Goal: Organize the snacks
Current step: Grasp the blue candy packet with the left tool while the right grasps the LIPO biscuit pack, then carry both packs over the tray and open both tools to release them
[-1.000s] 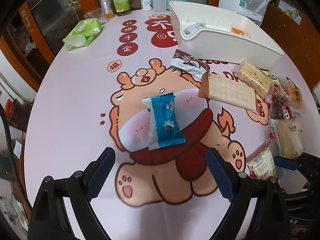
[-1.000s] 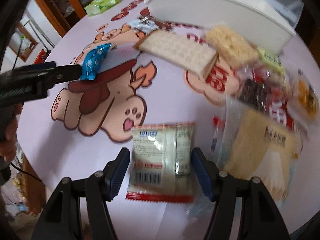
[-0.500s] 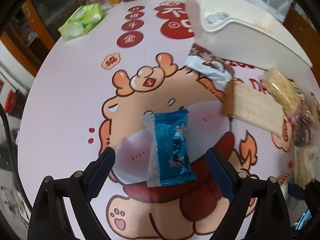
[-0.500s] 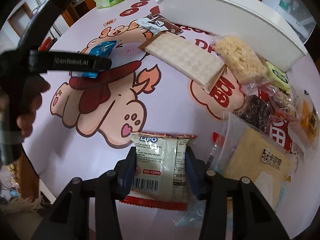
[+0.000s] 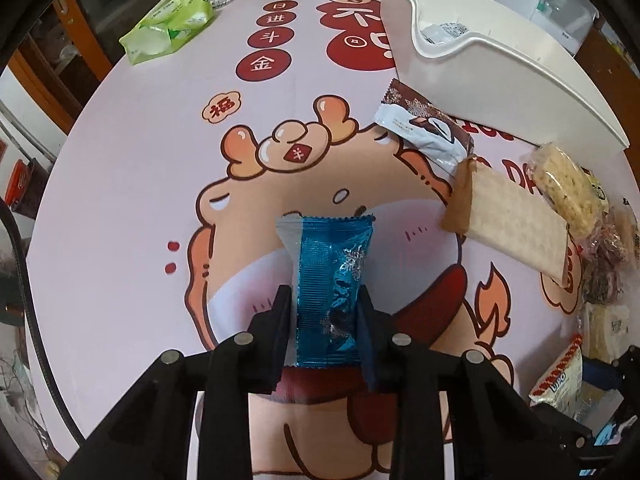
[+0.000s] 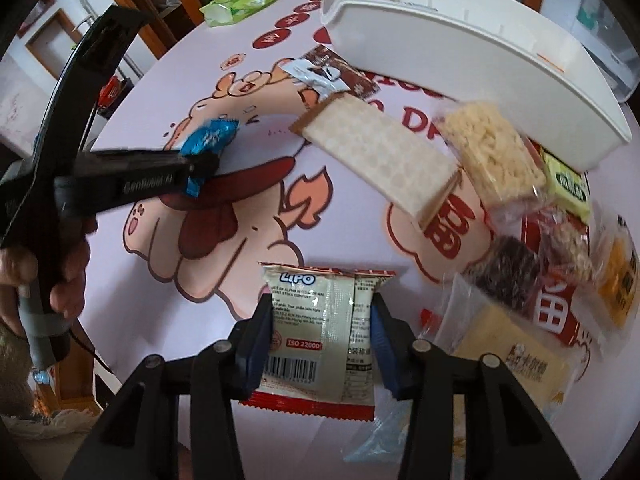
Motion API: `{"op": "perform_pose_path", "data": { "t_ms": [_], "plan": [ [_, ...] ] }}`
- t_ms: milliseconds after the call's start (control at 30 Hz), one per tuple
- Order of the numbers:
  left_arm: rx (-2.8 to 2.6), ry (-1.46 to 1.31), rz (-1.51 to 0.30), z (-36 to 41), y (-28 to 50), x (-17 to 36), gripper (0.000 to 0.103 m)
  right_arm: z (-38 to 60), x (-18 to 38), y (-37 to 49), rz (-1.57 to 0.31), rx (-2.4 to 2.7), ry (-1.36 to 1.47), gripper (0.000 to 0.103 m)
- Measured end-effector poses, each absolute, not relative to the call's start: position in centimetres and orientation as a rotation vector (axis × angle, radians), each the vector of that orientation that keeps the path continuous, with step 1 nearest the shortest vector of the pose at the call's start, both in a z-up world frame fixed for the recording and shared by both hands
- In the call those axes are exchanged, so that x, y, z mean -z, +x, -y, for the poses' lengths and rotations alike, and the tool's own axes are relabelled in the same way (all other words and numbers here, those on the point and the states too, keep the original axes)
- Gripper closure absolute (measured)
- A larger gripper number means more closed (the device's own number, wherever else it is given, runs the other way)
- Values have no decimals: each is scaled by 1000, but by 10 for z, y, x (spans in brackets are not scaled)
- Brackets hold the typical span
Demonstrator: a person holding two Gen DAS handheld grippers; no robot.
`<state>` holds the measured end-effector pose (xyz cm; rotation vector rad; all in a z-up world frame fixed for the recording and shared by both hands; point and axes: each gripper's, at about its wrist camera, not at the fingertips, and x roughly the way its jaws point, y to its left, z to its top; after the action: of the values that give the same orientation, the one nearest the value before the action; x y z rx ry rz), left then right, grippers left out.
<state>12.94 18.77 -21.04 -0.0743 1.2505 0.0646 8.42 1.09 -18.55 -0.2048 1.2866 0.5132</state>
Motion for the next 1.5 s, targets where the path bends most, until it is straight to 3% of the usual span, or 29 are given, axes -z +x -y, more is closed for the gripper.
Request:
{"op": "perform_pose_path", "data": {
  "t_ms": [267,700,1200,1500],
  "plan": [
    [-44,-154,-1231,-197,101,192,76,-6,150,85,-1213,-548,-201,57],
    [148,-248,-1043,-198,77,99,76,31,70,110,-1020,-456,-139,57],
    [223,1,-759,-118,160,-44,76,111,-71,202,-708,-212,-110,57],
    [183,45,-743,-79,240,-68,76,126,-65,275,-715,-170,-36,56]
  ]
}}
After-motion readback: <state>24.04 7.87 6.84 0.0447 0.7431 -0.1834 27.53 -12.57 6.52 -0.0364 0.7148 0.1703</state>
